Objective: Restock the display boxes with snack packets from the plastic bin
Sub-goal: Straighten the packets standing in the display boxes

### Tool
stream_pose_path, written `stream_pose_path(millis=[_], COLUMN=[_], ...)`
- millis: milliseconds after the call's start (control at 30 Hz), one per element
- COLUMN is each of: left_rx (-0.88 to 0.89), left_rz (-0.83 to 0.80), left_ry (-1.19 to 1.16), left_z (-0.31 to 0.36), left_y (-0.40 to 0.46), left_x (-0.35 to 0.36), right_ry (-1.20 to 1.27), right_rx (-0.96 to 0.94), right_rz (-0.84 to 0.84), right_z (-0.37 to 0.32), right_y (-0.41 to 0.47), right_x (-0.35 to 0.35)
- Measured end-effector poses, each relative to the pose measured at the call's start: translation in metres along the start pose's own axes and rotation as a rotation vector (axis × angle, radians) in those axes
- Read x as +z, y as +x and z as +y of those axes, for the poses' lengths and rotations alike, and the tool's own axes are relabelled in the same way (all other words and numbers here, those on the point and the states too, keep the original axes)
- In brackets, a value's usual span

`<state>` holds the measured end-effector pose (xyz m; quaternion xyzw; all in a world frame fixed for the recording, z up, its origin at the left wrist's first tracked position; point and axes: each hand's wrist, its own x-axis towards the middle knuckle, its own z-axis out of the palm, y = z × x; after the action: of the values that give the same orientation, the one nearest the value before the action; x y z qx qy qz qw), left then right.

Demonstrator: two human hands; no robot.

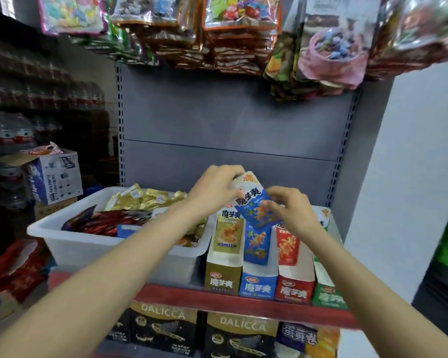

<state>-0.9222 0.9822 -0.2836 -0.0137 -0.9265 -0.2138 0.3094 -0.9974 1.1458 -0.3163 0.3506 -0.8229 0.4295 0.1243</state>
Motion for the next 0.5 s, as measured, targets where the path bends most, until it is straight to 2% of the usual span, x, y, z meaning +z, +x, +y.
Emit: stream_pose_path(millis=[200, 500], left_rx=[0.007, -0.019], left_rz=[0.053, -0.164], left_ry=[-0.111, -0.051], left_z=[0.008, -0.003], left_y=[0.027, 0.047], left_x=[0.029, 0.047], right_ry=[0.085, -0.028], right_rx=[0.058, 0.149], right_rz=[0.093, -0.042], right_z=[0.024, 0.053], right_y=[-0.004, 0.012], right_x=[-0.001, 0.015])
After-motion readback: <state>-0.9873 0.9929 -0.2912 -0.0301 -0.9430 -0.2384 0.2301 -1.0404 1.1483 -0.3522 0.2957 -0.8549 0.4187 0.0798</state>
